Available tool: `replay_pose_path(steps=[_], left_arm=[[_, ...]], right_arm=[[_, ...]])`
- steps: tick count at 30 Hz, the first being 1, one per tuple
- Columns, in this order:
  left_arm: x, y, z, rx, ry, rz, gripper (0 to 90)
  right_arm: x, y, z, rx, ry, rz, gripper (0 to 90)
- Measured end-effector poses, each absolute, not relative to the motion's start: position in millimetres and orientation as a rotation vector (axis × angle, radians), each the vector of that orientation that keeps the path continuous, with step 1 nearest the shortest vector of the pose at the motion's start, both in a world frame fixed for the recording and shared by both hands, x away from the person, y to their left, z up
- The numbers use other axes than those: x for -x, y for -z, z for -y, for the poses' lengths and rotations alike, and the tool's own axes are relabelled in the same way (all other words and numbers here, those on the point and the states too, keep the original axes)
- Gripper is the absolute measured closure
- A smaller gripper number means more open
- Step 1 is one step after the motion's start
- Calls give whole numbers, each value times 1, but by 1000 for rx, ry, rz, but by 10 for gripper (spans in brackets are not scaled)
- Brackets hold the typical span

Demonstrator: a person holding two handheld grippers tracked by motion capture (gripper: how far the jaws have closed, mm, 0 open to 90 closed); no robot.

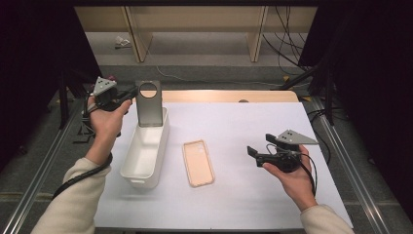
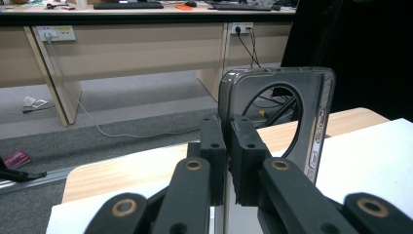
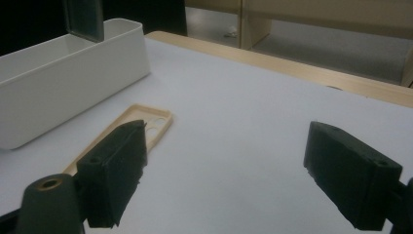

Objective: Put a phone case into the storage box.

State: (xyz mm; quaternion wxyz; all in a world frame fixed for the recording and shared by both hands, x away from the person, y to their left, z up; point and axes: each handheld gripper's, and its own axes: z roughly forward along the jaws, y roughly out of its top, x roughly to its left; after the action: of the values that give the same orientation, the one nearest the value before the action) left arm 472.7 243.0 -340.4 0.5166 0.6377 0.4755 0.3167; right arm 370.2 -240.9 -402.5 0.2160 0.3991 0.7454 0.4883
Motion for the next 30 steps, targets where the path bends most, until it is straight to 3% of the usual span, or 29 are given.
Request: replay_pose_path(steps=[30], left_arm=[[-492, 345, -241, -1527, -798, -1192, 846]], right_arm=[[-370, 403, 240, -1098, -1360, -2065, 169]])
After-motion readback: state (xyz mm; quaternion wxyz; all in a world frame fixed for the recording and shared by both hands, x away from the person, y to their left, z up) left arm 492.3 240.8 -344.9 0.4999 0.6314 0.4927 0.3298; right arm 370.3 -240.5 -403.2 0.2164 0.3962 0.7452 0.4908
